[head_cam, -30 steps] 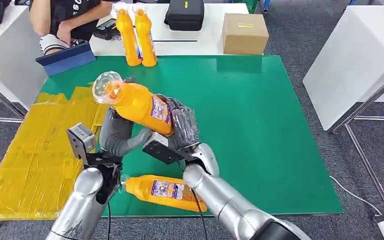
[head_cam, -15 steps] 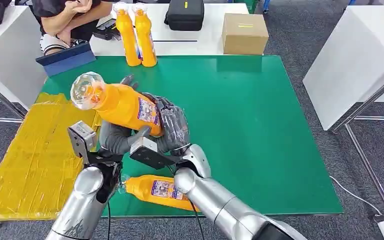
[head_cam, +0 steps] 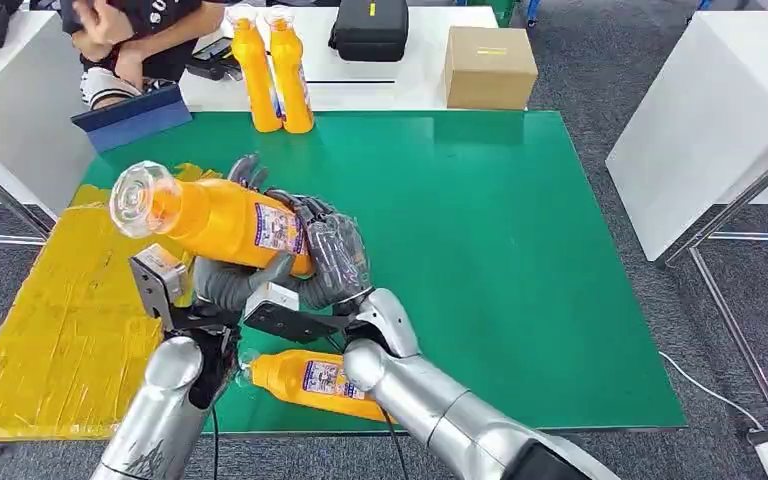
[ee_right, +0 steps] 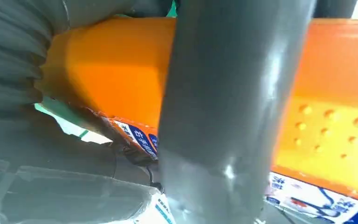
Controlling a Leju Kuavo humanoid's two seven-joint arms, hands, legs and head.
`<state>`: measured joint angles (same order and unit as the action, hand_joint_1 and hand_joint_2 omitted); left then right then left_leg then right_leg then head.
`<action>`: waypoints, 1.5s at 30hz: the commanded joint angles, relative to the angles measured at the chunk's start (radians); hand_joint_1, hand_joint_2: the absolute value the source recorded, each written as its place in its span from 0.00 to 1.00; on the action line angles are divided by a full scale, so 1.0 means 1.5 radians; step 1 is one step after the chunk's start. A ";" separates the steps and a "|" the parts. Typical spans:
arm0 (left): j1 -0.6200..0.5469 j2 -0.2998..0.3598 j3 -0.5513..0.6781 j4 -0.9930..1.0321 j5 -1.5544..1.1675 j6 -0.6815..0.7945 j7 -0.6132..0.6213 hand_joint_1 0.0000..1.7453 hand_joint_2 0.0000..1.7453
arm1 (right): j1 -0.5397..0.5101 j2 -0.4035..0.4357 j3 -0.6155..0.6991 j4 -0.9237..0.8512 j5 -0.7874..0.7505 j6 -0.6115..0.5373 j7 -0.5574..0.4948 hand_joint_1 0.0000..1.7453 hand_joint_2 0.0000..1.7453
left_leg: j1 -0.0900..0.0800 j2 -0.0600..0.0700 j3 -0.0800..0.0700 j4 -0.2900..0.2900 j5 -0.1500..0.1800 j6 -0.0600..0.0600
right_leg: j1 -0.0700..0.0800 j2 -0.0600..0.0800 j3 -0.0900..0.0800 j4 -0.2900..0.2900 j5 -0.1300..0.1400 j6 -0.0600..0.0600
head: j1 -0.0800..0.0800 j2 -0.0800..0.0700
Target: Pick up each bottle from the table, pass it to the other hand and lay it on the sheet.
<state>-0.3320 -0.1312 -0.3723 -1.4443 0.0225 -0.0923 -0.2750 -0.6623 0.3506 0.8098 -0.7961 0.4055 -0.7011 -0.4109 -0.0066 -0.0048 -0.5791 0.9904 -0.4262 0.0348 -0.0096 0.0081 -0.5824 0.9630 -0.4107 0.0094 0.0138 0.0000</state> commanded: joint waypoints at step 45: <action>-0.001 -0.011 0.053 -0.027 -0.005 0.007 0.016 0.00 1.00 | 0.027 -0.001 0.031 0.145 0.115 0.002 0.003 1.00 1.00 | 0.001 -0.002 0.002 0.000 -0.001 -0.002 | 0.001 -0.003 0.002 -0.001 -0.001 -0.001 | 0.000 0.000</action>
<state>-0.2442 -0.1339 -0.3078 -1.4931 0.0206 -0.0820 -0.2621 -0.6460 0.3525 0.8358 -0.6416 0.5154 -0.7008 -0.3937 -0.0065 -0.0042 -0.5789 0.9905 -0.4263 0.0348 -0.0098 0.0084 -0.5839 0.9628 -0.4108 0.0093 0.0137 0.0000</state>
